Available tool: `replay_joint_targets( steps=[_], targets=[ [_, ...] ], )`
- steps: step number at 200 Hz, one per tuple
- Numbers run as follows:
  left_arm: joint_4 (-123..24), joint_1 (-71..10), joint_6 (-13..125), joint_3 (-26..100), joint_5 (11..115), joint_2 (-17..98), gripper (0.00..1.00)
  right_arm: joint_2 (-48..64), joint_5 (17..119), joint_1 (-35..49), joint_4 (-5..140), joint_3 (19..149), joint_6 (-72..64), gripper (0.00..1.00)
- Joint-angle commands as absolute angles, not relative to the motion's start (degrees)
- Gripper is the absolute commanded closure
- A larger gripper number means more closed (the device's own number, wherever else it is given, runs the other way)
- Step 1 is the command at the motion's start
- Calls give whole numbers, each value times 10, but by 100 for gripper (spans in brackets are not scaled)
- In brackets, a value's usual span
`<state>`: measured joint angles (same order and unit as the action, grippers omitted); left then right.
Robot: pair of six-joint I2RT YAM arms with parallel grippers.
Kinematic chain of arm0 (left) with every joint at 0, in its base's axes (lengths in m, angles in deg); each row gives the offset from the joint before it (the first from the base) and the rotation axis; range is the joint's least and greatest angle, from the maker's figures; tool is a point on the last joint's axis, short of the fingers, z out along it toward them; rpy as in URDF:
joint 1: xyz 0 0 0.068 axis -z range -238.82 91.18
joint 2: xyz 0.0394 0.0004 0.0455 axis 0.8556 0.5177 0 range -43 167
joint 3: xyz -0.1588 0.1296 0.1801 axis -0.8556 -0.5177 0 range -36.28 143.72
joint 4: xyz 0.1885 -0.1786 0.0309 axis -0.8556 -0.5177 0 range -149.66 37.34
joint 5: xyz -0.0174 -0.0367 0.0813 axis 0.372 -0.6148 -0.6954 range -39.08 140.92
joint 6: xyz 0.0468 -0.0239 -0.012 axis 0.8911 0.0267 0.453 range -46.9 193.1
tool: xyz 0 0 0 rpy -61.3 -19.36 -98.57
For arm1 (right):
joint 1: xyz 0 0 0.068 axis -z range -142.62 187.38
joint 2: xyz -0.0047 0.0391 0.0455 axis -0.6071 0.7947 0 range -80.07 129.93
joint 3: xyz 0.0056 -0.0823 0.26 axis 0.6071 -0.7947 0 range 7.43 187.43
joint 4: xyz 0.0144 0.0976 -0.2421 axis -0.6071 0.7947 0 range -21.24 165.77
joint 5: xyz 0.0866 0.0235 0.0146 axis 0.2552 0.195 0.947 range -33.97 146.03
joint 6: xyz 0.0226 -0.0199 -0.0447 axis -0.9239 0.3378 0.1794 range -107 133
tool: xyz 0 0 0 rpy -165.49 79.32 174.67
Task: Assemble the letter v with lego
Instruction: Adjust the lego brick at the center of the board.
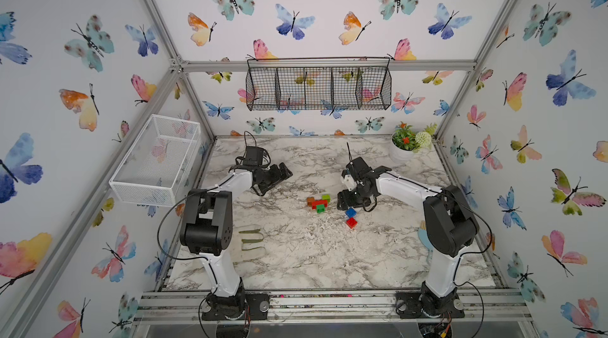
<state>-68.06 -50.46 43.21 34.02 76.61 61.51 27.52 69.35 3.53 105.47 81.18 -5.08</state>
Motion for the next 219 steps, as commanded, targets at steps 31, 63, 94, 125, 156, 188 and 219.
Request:
replay_joint_targets(
  steps=[31,63,94,125,156,188,219],
  targets=[
    [-701,-502,438,341,752,591,2,228,667,31,1006,769,-104,28],
    [-702,-502,439,339,754,599,2,255,672,31,1024,776,-80,29],
    [-701,-502,439,339,753,608,2,266,688,31,1025,777,-57,29],
    [-701,-502,440,341,755,610,2,300,675,31,1051,808,-23,30],
    [-706,-503,443,340,747,607,2,325,653,31,1077,828,8,36],
    [-709,-502,444,339,746,604,2,340,627,30,1095,845,38,41],
    [-712,-502,445,343,745,603,2,338,600,30,1124,851,66,41]
  ],
)
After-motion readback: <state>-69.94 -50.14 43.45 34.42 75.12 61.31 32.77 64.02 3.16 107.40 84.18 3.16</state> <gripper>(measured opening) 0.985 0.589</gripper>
